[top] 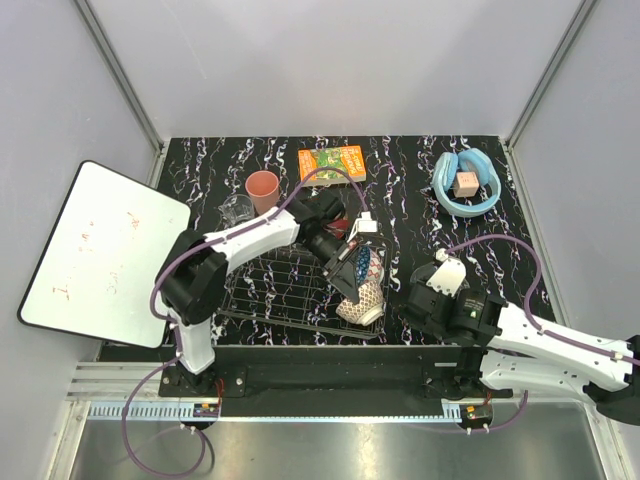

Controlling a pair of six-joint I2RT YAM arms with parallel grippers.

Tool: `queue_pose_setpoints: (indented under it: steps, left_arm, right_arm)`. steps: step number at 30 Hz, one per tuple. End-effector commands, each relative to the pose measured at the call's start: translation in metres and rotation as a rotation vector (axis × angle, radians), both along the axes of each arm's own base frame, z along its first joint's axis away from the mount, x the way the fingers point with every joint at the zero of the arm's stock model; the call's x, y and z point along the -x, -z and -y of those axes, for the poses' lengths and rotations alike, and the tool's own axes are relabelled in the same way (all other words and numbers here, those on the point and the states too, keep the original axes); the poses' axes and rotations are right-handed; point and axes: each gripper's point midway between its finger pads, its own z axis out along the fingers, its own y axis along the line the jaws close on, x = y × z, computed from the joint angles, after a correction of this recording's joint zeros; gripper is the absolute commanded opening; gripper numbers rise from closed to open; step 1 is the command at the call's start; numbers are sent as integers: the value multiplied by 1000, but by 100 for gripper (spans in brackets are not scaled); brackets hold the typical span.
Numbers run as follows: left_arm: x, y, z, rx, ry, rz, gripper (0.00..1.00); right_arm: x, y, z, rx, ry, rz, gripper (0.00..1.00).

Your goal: Load the mixed dishes into the dish rack

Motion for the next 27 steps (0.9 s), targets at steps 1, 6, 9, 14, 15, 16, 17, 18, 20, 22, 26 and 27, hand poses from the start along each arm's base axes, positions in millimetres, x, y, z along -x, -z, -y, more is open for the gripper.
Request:
queue_pose_setpoints:
  steps: [1,6,9,14,15,16,17,18,20,22,26,27]
  left_arm:
    - [4,-82,-2,129,-20,23,0]
    - [-12,-64,2,27,-184,-14,0]
    - [-22,-45,6,-43,-267,-25,0]
    - [-32,-17,11,-150,-382,-95,0]
    - [-32,-13,12,-159,-390,-101,0]
    - [-33,-8,12,-173,-399,-115,0]
    - [-33,-10,14,-170,-406,-129,0]
    - [-34,-9,15,-176,-411,-135,0]
    - [-36,-11,18,-177,-420,-144,0]
    - [-36,-9,22,-184,-422,-152,0]
    - [-35,-9,29,-187,-426,-203,0]
    - [-33,-5,29,-197,-427,-212,0]
  right_arm:
    - [-4,0,-2,0,6,21,22]
    - [-4,-2,-5,-3,1,17,21]
    - [-3,-2,-3,-3,4,17,21]
    - [-2,-3,-1,0,8,18,21]
    - [-3,-3,-1,-2,9,19,21]
    - [-2,-3,-1,-3,8,18,21]
    - [-2,-2,0,-2,11,13,21]
    - [-1,-2,0,-2,12,11,21]
    - [0,2,1,3,12,3,21]
    - [0,2,-1,5,9,0,21]
    - [0,3,-2,13,0,-4,21]
    - [1,4,-1,14,2,-8,21]
